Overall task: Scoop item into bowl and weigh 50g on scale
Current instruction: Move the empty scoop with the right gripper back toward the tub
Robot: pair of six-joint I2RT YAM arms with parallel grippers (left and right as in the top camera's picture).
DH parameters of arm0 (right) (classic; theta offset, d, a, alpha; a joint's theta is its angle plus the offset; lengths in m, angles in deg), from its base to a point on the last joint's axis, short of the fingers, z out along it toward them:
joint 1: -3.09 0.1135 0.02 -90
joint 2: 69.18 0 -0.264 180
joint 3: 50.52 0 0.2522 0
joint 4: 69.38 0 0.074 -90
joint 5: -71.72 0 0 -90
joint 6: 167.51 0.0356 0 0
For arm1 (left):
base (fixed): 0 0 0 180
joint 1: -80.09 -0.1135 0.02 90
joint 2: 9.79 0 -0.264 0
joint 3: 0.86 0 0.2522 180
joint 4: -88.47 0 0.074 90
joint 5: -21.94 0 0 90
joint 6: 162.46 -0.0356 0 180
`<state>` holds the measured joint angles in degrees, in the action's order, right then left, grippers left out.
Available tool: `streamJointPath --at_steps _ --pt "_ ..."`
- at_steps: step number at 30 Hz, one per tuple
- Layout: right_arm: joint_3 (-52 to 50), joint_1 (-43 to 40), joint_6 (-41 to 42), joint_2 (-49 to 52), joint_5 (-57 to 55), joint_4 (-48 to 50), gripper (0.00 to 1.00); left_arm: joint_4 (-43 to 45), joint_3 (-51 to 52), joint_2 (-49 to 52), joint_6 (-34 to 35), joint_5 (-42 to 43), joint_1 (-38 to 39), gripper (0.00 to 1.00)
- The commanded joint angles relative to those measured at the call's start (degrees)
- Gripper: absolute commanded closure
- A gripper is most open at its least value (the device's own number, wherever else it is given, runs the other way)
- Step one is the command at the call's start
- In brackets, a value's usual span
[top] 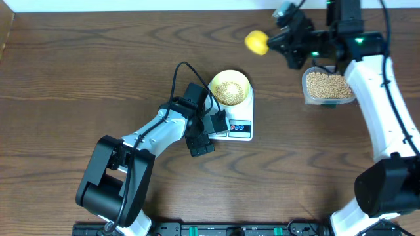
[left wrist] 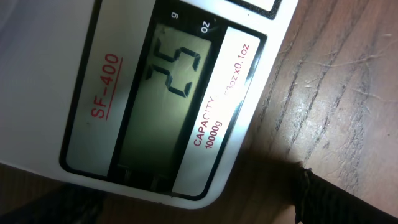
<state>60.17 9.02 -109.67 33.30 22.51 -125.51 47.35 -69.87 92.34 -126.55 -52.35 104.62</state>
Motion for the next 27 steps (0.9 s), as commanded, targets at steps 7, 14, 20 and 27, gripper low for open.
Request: streamJointPath --at_steps 7,14,20,27 --pt "0.6 -7.3 2.1 -0.9 1.1 4.1 0.99 -0.2 0.6 3.4 -1.8 1.2 0.6 0.03" --pt "0.6 -9.1 2.1 -0.9 -7.3 9.9 0.99 -0.2 0.6 3.4 -1.8 1.2 0.6 0.03" --pt "0.5 -9.1 4.4 -0.9 -14.4 7.1 0.99 -0.2 0.6 3.4 -1.8 1.2 0.6 0.02" --pt "0.5 -9.6 11.6 -0.9 -24.7 0.0 0.99 -0.2 0.6 3.4 -1.8 1.2 0.6 0.03"
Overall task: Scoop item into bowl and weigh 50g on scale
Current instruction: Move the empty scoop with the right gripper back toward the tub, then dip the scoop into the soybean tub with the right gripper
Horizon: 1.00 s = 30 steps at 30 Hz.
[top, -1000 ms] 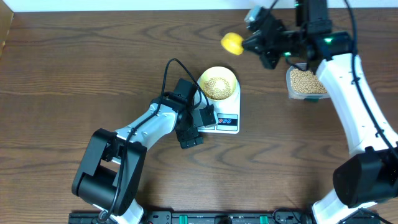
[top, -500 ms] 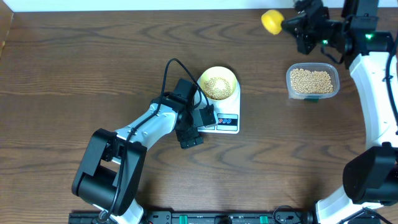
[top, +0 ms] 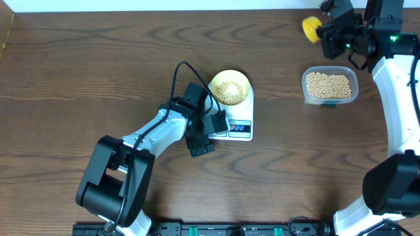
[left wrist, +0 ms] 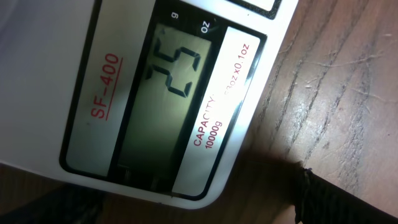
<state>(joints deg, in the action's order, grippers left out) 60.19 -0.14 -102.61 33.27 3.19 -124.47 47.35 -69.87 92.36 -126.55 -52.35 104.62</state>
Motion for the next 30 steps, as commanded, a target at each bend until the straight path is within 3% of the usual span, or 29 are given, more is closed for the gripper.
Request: streamJointPath --at_steps 1,7,16,30 --pt "0.5 -0.4 6.2 -0.8 -8.1 -2.3 0.99 -0.2 0.6 3.4 -1.8 1.2 0.6 0.02" --pt "0.5 -0.5 14.4 -0.8 -24.8 -9.6 0.99 -0.2 0.6 3.4 -1.8 1.2 0.6 0.02" --pt "-0.2 -1.8 19.6 0.6 -25.4 -15.3 0.99 -0.2 0.6 3.4 -1.8 1.2 0.6 0.02" --pt "-2.0 -1.8 21.9 10.3 -19.4 -14.8 0.99 -0.2 0.6 3.4 -1.8 1.2 0.6 0.02"
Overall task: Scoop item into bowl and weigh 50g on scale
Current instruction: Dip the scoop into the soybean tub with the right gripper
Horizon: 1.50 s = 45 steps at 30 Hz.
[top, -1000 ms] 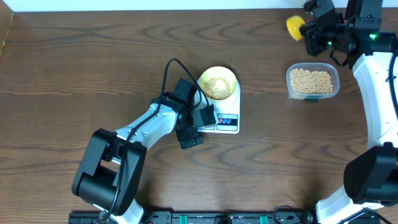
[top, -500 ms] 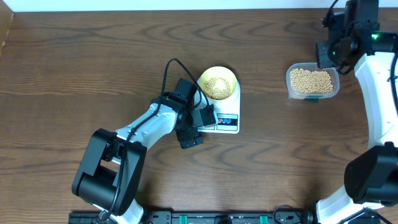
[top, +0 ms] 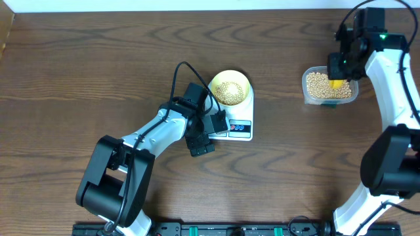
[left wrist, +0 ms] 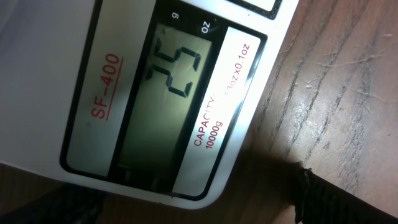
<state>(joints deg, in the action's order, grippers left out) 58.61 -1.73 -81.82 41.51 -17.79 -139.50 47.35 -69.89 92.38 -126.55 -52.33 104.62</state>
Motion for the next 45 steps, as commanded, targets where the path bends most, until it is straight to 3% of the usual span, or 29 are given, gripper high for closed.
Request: streamJointPath --at_steps 1,12,21,45 --pt "-0.5 -0.2 1.1 2.9 1.6 0.7 0.99 -0.2 0.6 3.4 -1.8 1.1 0.6 0.03" --pt "-0.4 -2.4 0.8 5.6 14.1 2.7 0.99 -0.2 0.6 3.4 -1.8 1.1 0.6 0.02" --pt "-0.2 -11.6 0.8 5.3 36.1 2.3 0.99 -0.2 0.6 3.4 -1.8 1.1 0.6 0.02" --pt "2.6 -21.5 0.3 3.6 43.6 -4.7 0.99 -0.2 0.6 3.4 -1.8 1.1 0.6 0.02"
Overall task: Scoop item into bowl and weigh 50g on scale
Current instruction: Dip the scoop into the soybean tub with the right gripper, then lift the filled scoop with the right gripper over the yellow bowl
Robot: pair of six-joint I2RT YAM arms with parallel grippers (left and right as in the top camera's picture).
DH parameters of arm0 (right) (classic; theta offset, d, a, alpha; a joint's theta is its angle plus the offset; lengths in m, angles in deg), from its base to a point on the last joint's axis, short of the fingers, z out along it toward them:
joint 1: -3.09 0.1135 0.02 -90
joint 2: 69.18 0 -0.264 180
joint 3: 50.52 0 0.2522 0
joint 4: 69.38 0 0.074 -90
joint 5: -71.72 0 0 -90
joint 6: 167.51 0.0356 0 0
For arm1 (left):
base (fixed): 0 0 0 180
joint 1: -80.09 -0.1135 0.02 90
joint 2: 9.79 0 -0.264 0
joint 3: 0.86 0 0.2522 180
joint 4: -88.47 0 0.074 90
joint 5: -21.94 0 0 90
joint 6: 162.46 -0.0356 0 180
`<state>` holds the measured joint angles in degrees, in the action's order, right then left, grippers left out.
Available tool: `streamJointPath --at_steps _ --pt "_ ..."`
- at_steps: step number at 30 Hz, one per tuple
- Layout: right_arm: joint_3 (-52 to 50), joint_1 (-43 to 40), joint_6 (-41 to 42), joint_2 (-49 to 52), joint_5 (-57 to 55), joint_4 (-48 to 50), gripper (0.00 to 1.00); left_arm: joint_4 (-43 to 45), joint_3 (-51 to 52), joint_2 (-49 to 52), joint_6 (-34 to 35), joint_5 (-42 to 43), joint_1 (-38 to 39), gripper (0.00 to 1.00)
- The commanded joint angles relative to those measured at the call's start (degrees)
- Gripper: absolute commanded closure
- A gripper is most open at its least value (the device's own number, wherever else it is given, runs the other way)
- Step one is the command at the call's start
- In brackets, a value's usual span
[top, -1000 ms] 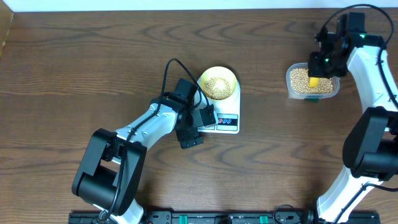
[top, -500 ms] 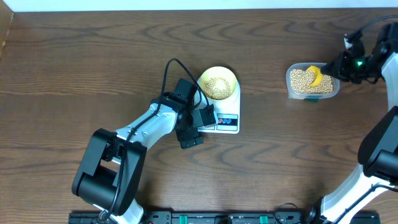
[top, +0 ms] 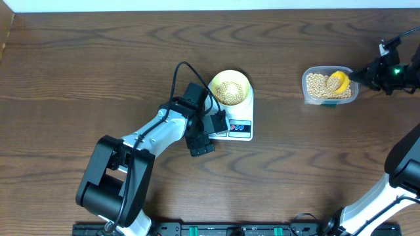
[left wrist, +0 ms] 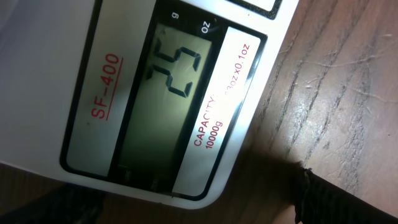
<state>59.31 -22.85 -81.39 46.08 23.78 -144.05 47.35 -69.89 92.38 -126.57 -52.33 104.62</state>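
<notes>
A yellow bowl [top: 230, 87] of beans stands on the white scale [top: 240, 130] at mid table. The scale display [left wrist: 177, 68] fills the left wrist view and its digits read 25. My left gripper [top: 202, 136] rests at the scale's front left corner; its dark fingertips [left wrist: 323, 198] stand wide apart with nothing between them. At the right, my right gripper [top: 369, 74] is shut on the handle of a yellow scoop [top: 338, 80]. The scoop's head lies dipped in the beans of a clear container [top: 329, 86].
The left arm's cable [top: 178, 77] loops beside the bowl. The table's back edge meets a white wall [top: 197, 5]. The right arm reaches in from the right edge of the overhead view.
The right arm has swung out to the right and now reaches in low from that side. The scoop is still in the container, now tilted in the beans. Left gripper and scale reading are unchanged.
My right gripper held the yellow scoop in the air behind the bowl, left of the container. Then it was at the back right corner, then over the container with the scoop in the beans, and now it is low at the right. The display stayed at 25.
</notes>
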Motion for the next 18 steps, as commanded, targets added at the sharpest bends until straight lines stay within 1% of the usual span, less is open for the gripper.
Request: streamJointPath --at_steps 1,5,8,12,18 --pt "2.4 -0.4 -0.5 -1.4 2.1 -0.2 0.99 -0.2 0.6 3.4 -1.8 1.1 0.6 0.02" --pt "2.7 -0.4 -0.5 -2.6 4.1 -0.2 0.99 -0.2 0.6 3.4 -1.8 1.1 0.6 0.03" --pt "2.7 -0.4 -2.7 -3.5 11.1 -0.2 0.99 -0.2 0.6 3.4 -1.8 1.1 0.6 0.02" --pt "2.7 -0.2 -2.7 -3.7 15.1 0.2 0.99 -0.2 0.6 3.4 -1.8 1.1 0.6 0.03" --pt "2.7 1.2 -3.0 -3.7 15.7 0.7 0.99 -0.2 0.6 3.4 -1.8 1.1 0.6 0.02"
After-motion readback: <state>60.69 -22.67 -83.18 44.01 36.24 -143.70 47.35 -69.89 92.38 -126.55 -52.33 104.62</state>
